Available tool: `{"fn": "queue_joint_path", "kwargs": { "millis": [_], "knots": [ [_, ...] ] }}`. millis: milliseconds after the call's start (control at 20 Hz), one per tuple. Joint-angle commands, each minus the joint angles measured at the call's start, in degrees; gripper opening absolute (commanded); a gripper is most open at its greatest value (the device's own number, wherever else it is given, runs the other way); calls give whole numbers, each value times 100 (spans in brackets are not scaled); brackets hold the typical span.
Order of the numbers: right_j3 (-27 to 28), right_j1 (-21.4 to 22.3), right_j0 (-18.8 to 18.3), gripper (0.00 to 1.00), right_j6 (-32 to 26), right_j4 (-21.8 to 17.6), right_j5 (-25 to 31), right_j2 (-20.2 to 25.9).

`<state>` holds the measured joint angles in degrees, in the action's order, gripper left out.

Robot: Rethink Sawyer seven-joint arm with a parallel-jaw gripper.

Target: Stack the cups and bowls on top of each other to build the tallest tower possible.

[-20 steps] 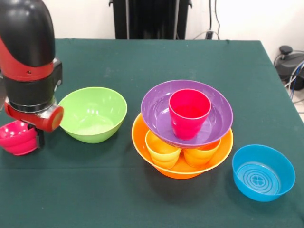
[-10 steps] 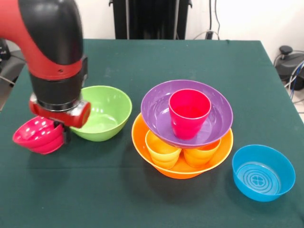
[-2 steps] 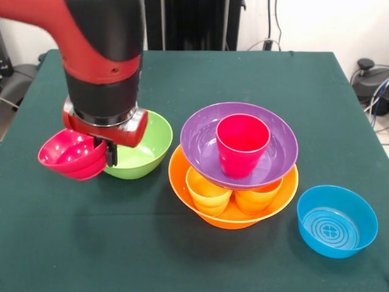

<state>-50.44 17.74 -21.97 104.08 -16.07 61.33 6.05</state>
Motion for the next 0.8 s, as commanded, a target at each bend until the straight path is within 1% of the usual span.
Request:
{"fn": "queue_joint_path", "kwargs": {
  "millis": [50,200,400,500,650,800],
  "knots": [
    [500,220,273,0,-681,-278,919,134],
    [590,206,344,0,-619,-289,983,110],
    [438,310,400,0,-548,-263,948,53],
    [315,419,431,0,-480,-232,991,3],
    [59,693,522,0,-392,-161,1123,-96],
    [86,900,674,0,-401,-171,1446,-216]
  ]
}}
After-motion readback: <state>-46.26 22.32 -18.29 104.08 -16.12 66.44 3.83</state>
